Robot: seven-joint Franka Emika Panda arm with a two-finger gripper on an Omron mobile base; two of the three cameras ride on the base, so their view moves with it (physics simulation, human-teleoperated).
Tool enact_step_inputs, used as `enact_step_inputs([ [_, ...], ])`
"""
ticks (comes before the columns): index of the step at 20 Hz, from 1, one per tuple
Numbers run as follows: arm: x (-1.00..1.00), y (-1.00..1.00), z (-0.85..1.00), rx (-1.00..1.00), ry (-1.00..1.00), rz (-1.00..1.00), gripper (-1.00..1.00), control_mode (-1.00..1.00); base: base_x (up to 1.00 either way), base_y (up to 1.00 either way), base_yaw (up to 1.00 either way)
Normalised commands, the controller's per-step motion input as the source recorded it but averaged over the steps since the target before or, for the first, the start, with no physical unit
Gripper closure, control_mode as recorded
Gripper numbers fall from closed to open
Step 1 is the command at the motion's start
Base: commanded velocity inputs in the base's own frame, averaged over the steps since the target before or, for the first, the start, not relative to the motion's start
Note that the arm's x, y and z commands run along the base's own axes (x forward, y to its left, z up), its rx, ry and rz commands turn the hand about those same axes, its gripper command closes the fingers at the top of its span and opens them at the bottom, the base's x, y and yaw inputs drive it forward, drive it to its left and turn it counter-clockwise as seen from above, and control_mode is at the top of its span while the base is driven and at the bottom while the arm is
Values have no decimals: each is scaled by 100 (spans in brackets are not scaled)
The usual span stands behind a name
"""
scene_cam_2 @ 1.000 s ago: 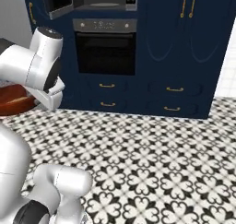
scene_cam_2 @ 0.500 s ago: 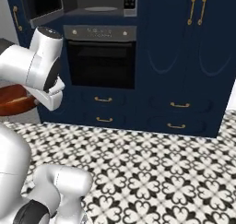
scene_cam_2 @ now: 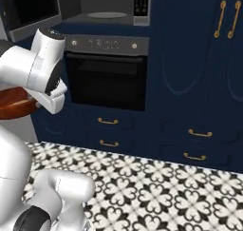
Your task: Pick the sweet potato from the sink and place it in the bowl. Then pick the bowl and place it in the microwave. Then close the microwave door and press the start button.
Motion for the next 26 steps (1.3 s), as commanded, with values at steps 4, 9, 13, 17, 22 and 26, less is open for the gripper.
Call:
enact_step_inputs([
  [4,0,0,0,0,0,0,100,100,100,0,16],
  [9,0,0,0,0,0,0,100,100,100,0,6],
  [13,0,0,0,0,0,0,100,100,100,0,0],
  [17,0,0,0,0,0,0,100,100,74,18,-11],
  [22,0,0,0,0,0,0,100,100,22,36,-7],
  [26,0,0,0,0,0,0,100,100,34,46,0],
])
